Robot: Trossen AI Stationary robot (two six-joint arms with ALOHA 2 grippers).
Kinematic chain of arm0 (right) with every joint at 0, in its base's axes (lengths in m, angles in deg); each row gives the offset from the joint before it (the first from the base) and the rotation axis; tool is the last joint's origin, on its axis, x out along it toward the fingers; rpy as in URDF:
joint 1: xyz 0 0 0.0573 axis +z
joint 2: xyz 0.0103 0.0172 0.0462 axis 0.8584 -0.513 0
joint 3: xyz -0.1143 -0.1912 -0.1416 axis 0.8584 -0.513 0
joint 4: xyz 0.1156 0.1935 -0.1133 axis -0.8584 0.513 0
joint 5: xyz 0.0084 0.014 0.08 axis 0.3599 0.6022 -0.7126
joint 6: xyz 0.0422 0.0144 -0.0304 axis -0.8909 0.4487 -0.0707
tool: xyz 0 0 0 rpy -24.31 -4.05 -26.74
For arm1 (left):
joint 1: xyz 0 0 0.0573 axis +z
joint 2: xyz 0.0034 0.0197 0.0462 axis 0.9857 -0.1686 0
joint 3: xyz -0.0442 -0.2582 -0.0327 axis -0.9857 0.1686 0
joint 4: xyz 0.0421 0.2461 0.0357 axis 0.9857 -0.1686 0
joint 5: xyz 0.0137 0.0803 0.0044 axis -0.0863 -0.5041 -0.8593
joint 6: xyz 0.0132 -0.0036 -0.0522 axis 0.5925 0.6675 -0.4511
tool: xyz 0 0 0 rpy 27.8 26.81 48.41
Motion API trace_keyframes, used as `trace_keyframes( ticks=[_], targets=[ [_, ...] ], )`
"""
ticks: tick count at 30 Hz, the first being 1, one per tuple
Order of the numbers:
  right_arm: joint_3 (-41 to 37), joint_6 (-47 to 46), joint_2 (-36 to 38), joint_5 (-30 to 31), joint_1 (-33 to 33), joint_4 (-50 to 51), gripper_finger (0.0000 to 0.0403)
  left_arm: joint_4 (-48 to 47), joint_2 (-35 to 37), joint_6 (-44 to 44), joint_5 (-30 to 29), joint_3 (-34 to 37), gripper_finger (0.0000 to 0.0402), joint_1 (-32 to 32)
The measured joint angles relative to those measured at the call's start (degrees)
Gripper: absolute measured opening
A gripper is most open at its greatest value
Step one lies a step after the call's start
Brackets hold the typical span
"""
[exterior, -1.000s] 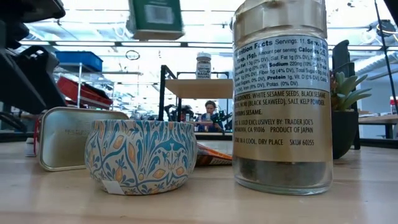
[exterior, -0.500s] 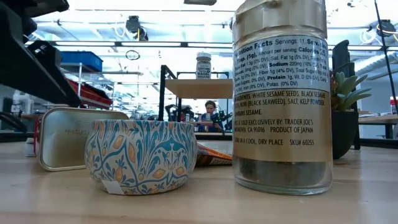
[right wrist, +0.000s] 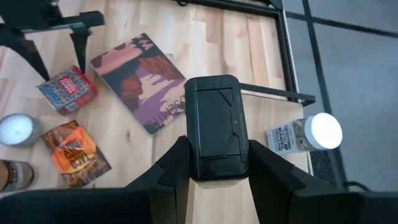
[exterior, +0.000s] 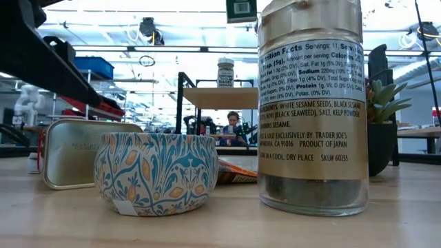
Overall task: Shelf spices
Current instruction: Put the black seasoning can on the shelf
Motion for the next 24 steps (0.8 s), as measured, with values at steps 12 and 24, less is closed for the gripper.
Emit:
trace_keyframes(
  ticks=[12, 24],
  targets=[
    [0.0, 2.07, 0.6, -4.93, -8.28, 1.5, 0.0113, 0.92, 0.0, 1.05, -0.34, 0.0, 0.029, 0.0],
    [0.0, 3.07, 5.79, -10.07, -13.09, 5.79, 0.0113, 0.93, 0.0, 1.01, -0.36, 0.0, 0.029, 0.0]
  ],
)
